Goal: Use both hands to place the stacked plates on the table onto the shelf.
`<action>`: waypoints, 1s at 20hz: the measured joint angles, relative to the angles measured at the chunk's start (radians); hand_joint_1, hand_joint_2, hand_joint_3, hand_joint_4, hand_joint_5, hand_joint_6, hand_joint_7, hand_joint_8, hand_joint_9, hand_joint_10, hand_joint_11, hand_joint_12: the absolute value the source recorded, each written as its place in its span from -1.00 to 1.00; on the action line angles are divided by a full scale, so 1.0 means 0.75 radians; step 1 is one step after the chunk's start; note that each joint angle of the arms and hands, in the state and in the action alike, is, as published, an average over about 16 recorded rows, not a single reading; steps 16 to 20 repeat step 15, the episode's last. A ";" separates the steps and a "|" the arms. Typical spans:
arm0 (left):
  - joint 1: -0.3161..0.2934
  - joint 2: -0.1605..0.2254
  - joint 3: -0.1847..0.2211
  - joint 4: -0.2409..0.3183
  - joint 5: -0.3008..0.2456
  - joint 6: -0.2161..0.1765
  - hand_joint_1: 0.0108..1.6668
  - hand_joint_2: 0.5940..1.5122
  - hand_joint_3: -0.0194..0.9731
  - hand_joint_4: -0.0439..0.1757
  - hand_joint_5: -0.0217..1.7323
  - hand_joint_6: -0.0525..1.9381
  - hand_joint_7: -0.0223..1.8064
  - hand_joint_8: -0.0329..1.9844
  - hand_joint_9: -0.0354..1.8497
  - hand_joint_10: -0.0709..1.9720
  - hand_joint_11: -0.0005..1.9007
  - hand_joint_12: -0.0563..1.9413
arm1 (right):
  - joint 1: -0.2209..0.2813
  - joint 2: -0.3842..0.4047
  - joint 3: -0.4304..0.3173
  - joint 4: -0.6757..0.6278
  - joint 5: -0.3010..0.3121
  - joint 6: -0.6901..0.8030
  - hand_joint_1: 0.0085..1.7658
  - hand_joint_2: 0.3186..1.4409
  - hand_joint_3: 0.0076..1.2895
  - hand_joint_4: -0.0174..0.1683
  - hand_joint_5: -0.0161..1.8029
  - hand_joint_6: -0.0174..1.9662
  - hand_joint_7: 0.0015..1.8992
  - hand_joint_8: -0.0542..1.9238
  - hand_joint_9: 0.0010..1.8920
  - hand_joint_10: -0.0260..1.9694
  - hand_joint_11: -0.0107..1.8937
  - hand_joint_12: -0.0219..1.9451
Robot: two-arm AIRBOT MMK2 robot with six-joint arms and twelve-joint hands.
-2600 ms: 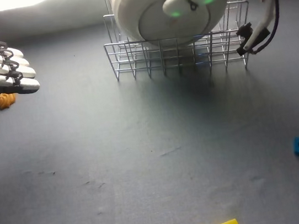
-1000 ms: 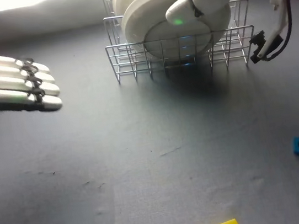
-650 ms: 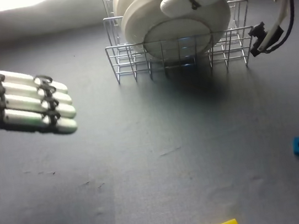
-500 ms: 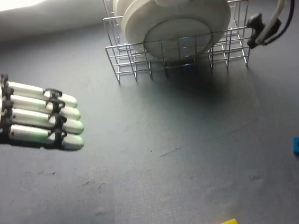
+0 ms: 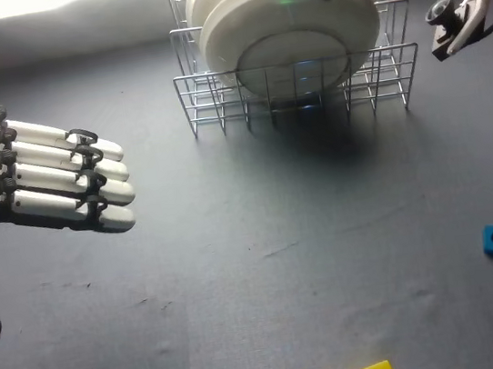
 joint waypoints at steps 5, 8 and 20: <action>-0.003 0.000 -0.001 -0.007 -0.001 -0.011 -0.82 0.30 -0.92 -0.56 -0.37 -0.29 -0.28 -0.31 -0.36 -0.23 -0.54 -0.12 | -0.023 0.086 -0.115 0.032 0.010 -0.183 -0.27 0.52 -0.99 -0.85 0.03 -0.27 0.08 -0.28 0.02 -0.02 -0.21 0.65; -0.003 0.001 -0.001 -0.011 -0.003 -0.015 -0.69 0.35 -0.92 -0.30 -0.10 0.02 0.02 0.05 -0.05 0.12 -0.25 0.24 | -0.043 0.137 -0.185 0.070 0.010 -0.300 -0.48 0.58 -0.99 -0.85 0.13 0.09 0.17 0.08 0.14 0.31 0.04 0.76; -0.003 0.002 -0.002 -0.018 -0.007 -0.019 -0.48 0.42 -0.93 -0.02 0.27 0.72 0.42 0.79 0.36 0.85 0.18 0.93 | -0.079 0.221 -0.288 0.133 0.007 -0.468 -0.80 0.70 -0.99 -0.84 0.21 0.80 0.25 0.82 0.32 0.93 0.48 0.97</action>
